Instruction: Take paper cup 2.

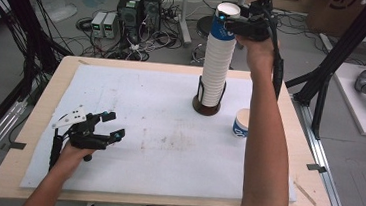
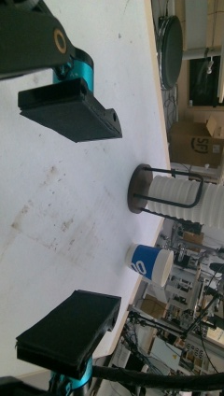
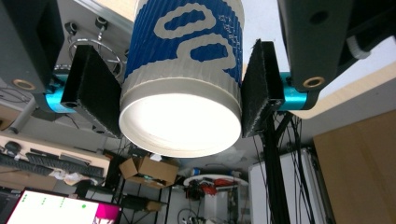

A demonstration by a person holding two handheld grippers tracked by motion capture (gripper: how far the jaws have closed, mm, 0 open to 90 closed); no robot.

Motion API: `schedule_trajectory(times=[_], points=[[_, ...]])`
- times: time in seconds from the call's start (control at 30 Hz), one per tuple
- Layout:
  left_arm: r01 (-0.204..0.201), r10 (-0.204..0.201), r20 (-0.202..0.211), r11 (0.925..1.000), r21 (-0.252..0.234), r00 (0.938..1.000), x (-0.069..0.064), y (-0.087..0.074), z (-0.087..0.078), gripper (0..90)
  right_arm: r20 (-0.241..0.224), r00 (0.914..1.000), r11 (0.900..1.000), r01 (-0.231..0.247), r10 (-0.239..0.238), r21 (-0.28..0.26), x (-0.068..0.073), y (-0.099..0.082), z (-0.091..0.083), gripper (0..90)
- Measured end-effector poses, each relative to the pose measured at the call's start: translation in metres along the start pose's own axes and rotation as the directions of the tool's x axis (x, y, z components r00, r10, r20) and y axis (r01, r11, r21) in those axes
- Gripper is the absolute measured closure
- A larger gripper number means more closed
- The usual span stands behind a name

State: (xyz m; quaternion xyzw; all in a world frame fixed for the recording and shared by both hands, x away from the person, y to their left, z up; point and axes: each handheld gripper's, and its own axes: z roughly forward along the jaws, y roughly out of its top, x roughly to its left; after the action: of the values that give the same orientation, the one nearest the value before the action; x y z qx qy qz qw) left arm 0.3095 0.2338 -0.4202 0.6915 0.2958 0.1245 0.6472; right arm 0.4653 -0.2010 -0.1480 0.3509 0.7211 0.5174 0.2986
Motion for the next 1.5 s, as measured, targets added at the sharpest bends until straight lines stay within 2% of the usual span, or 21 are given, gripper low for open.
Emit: schedule_trajectory(times=[0.2,0.27,0.3,0.4,0.47,0.53,0.63,0.73,0.93,1.0,1.07,1.13,1.17,1.23,1.37,1.5], points=[[-0.001,0.001,-0.002,1.0,0.0,1.0,0.001,0.0,-0.001,16.7,0.006,1.0,0.9994,0.007,-0.007,0.035,0.0,-0.009,0.008,34.1],[0.0,0.0,-0.001,1.0,-0.003,1.0,0.001,0.0,-0.001,16.7,0.008,1.0,0.9981,-0.001,0.0,0.062,-0.001,-0.015,0.011,34.1],[-0.001,0.001,-0.002,1.0,-0.001,1.0,0.001,0.0,-0.001,16.7,0.006,1.0,0.9989,-0.007,0.007,0.046,-0.002,-0.018,0.01,34.1],[0.001,-0.001,-0.001,1.0,-0.001,1.0,0.001,0.0,-0.001,16.7,0.01,0.9997,0.9988,-0.021,0.021,0.045,-0.006,-0.018,0.006,34.1],[-0.004,0.004,-0.002,1.0,0.001,1.0,0.001,0.0,0.0,16.7,0.006,0.9991,0.9991,-0.043,0.043,0.006,-0.008,-0.017,0.001,34.1],[-0.003,0.003,0.001,1.0,0.002,1.0,0.001,0.0,0.001,16.7,-0.003,0.9987,0.9987,-0.052,0.052,-0.002,-0.01,-0.015,-0.003,34.1],[-0.003,0.003,0.001,1.0,0.002,1.0,0.0,0.0,0.001,16.7,0.007,0.9989,0.9989,-0.046,0.046,-0.005,-0.012,-0.015,-0.005,34.1],[-0.002,0.002,0.0,1.0,0.001,1.0,0.0,0.0,0.001,16.7,-0.003,0.998,0.9973,-0.063,0.063,-0.037,-0.013,-0.014,-0.008,34.1],[-0.002,0.002,0.001,1.0,0.002,1.0,0.0,0.0,0.001,16.7,0.011,0.9994,0.9991,-0.031,0.032,-0.028,-0.011,-0.005,-0.01,34.2],[-0.002,0.002,0.001,1.0,0.001,1.0,0.0,0.0,0.0,16.6,0.003,0.9992,0.9969,-0.039,0.039,-0.069,-0.01,-0.003,-0.012,34.5],[0.0,0.0,-0.001,1.0,0.0,1.0,0.001,0.0,0.0,16.7,-0.015,0.9977,0.9898,-0.067,0.066,-0.126,-0.01,0.003,-0.018,34.7],[0.001,-0.001,0.0,1.0,0.0,1.0,0.001,0.0,0.0,16.7,0.005,0.9993,0.9942,-0.036,0.037,-0.101,-0.009,0.011,-0.021,34.7],[-0.002,0.002,0.001,1.0,0.0,1.0,0.001,0.0,0.0,16.7,0.005,0.9994,0.9935,-0.032,0.033,-0.109,-0.009,0.014,-0.023,34.7],[-0.004,0.004,-0.001,1.0,0.001,1.0,0.0,0.0,0.0,16.7,0.001,0.9994,0.9906,-0.034,0.034,-0.132,-0.009,0.019,-0.029,34.6],[0.0,0.0,-0.003,1.0,-0.005,1.0,0.0,0.0,-0.001,16.7,0.008,0.9991,0.9909,-0.041,0.042,-0.129,-0.01,0.023,-0.038,34.4],[-0.001,0.001,0.001,1.0,-0.007,1.0,0.0,0.0,-0.001,16.7,0.02,0.9989,0.988,-0.039,0.043,-0.15,-0.011,0.025,-0.053,34.4]])
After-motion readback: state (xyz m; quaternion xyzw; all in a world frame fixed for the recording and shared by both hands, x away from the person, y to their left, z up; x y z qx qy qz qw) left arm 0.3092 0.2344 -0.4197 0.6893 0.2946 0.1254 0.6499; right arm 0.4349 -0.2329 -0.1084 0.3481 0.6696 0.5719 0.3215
